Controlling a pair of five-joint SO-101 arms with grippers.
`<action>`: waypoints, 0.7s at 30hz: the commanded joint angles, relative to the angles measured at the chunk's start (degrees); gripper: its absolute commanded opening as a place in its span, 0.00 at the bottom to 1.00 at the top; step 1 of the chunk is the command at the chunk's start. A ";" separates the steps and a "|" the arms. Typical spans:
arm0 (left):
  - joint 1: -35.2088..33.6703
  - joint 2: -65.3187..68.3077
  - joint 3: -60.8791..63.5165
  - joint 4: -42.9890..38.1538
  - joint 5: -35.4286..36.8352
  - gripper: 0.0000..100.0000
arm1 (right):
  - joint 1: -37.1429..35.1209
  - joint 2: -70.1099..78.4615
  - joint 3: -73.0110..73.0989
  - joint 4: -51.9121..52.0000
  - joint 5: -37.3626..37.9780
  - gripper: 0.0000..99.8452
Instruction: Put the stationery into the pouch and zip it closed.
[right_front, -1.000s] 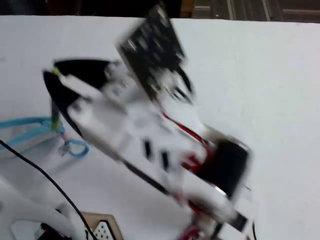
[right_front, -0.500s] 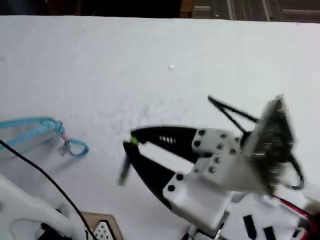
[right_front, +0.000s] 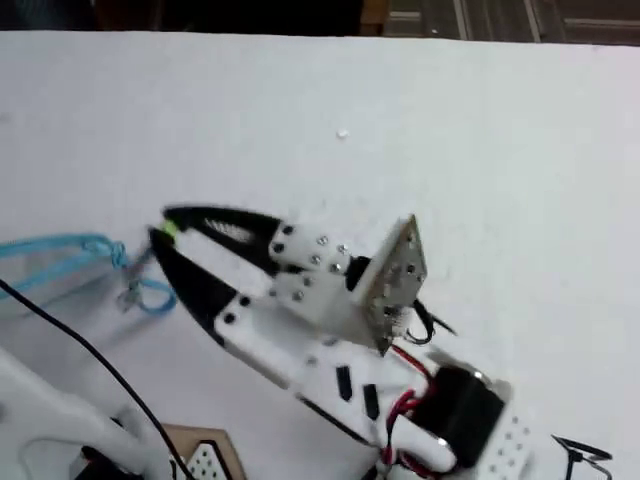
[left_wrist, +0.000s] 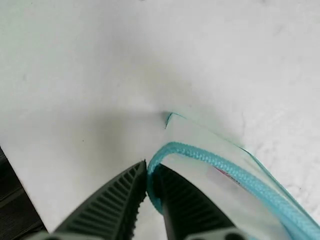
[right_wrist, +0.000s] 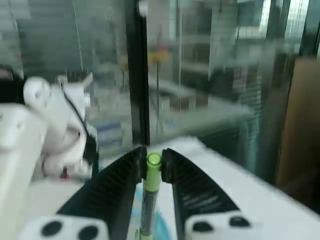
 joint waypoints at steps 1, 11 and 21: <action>0.31 0.57 0.00 0.00 -0.26 0.02 | -1.71 -0.04 0.53 -11.74 0.97 0.02; 0.31 0.57 0.00 0.00 -0.26 0.02 | -8.48 7.34 1.93 -17.80 9.05 0.02; 0.31 0.57 0.00 0.00 -0.26 0.02 | -7.52 12.97 11.16 -27.21 12.57 0.02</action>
